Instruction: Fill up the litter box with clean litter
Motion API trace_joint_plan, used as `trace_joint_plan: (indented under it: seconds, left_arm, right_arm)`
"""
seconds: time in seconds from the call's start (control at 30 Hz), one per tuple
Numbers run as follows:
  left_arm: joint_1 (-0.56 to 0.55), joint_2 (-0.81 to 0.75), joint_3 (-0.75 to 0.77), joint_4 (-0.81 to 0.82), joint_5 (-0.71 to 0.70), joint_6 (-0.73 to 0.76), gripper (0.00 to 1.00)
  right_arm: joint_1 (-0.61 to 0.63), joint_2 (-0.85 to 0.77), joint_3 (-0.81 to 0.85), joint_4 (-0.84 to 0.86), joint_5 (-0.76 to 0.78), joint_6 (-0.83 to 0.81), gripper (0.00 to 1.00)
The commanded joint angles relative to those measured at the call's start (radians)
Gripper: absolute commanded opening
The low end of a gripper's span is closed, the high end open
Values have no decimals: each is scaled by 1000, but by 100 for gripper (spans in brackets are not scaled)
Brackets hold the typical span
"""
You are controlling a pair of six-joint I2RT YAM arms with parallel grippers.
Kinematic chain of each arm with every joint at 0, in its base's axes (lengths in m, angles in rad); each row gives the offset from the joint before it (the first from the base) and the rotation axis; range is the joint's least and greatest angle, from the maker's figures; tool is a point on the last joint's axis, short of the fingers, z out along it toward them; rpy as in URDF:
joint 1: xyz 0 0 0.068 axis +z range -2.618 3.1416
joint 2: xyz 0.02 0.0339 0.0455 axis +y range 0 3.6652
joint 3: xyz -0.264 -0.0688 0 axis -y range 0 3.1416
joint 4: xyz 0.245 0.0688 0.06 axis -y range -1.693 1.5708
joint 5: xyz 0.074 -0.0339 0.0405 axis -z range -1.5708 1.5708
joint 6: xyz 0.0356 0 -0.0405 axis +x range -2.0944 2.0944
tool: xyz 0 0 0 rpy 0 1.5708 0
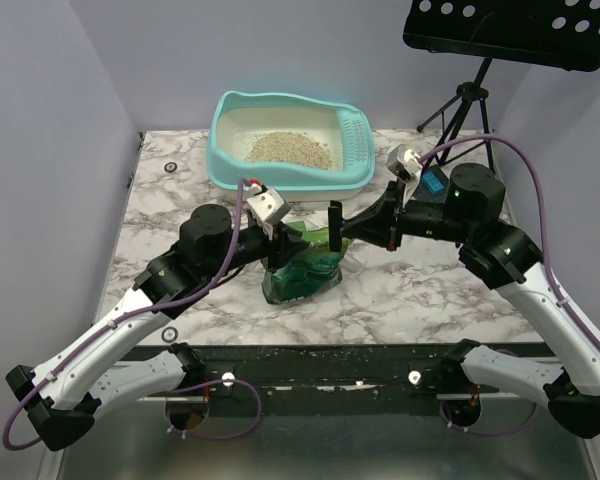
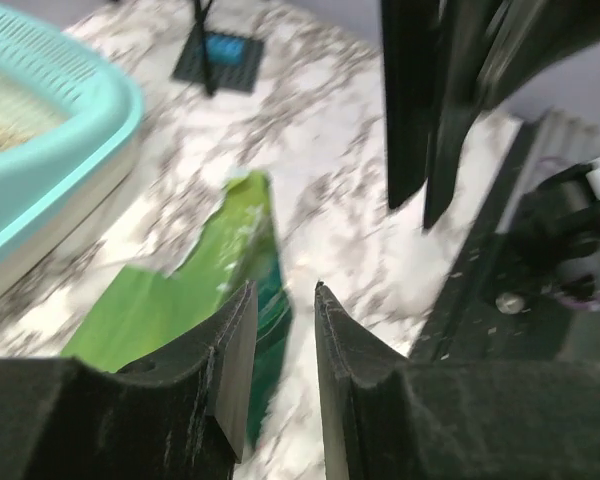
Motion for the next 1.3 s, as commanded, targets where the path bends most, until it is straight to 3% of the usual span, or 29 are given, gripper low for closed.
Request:
trace_joint_plan:
  seconds: [0.0, 0.33, 0.9, 0.97, 1.03, 1.07, 1.27]
  left_arm:
    - [5, -2, -24, -198, -240, 142, 36]
    - [5, 77, -94, -200, -241, 196, 34]
    - [5, 193, -129, -140, -271, 221, 33]
    - [5, 198, -134, -132, -278, 225, 24]
    - [6, 209, -145, -129, -280, 227, 3]
    - [5, 215, -146, -132, -304, 227, 0]
    - [6, 213, -178, -111, -289, 230, 0]
  right_arm:
    - [3, 55, 78, -87, 129, -157, 0]
    - [1, 192, 158, -194, 140, -449, 0]
    - [3, 359, 220, -290, 112, -567, 0]
    - [3, 377, 233, -312, 103, -586, 0]
    - [3, 397, 252, -348, 115, -613, 0]
    - [3, 408, 256, -360, 133, -621, 0]
    - [1, 422, 252, -409, 138, -728, 0]
